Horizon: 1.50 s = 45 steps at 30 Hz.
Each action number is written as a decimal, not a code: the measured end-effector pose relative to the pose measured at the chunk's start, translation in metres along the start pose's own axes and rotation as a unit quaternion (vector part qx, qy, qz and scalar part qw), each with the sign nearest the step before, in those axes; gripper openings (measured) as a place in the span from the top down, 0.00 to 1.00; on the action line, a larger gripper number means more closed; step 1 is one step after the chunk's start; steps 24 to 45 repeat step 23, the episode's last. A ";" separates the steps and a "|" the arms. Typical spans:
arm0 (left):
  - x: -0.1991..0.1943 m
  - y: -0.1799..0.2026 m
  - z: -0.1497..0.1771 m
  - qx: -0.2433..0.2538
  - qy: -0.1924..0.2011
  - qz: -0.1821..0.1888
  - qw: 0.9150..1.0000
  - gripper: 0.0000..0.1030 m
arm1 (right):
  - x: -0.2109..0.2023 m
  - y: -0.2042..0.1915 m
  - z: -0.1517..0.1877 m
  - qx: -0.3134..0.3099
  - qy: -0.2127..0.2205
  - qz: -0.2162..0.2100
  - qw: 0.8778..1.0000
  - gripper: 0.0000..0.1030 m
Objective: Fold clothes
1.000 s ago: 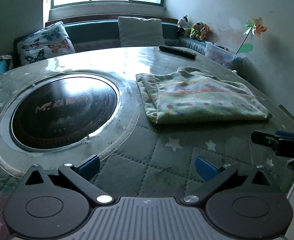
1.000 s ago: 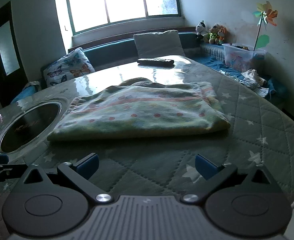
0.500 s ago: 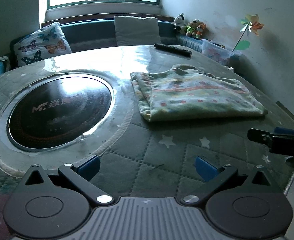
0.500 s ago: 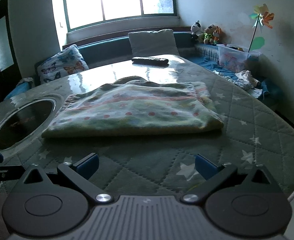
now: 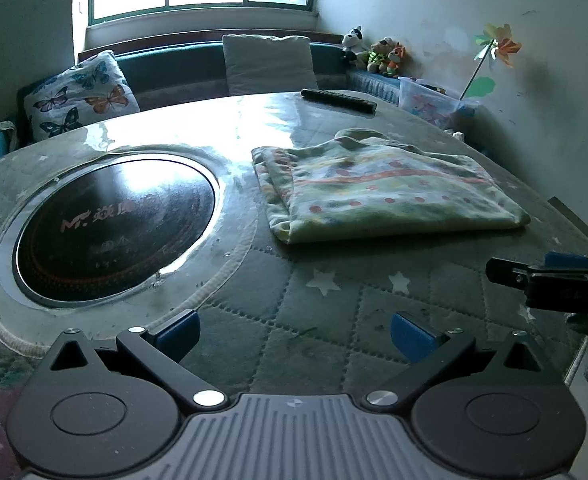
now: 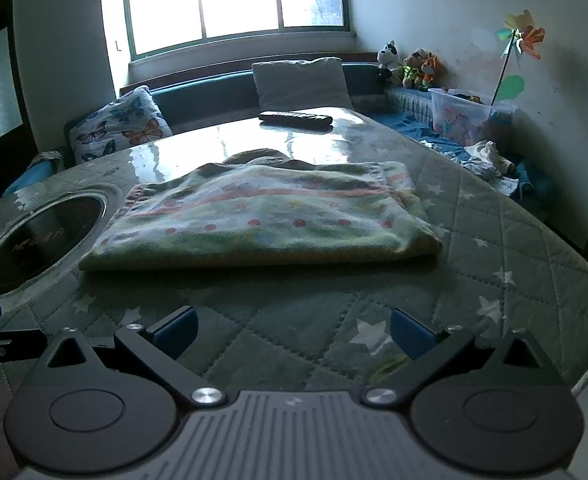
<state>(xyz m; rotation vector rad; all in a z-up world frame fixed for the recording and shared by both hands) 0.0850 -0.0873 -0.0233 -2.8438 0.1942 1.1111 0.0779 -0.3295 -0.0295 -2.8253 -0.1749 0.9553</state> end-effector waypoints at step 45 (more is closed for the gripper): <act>-0.001 0.013 -0.001 0.014 -0.001 0.014 1.000 0.00 | -0.004 0.004 0.000 0.004 0.000 0.007 1.000 0.00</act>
Point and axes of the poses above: each gripper's, at about its wrist camera, not at the fingertips, and x roughly the way its jaws point, y to its right, z to its underside, the point moved 4 cm from there along x, roughly the way its jaws point, and after that the axes turned 9 degrees about -z, right-handed, at the moved point
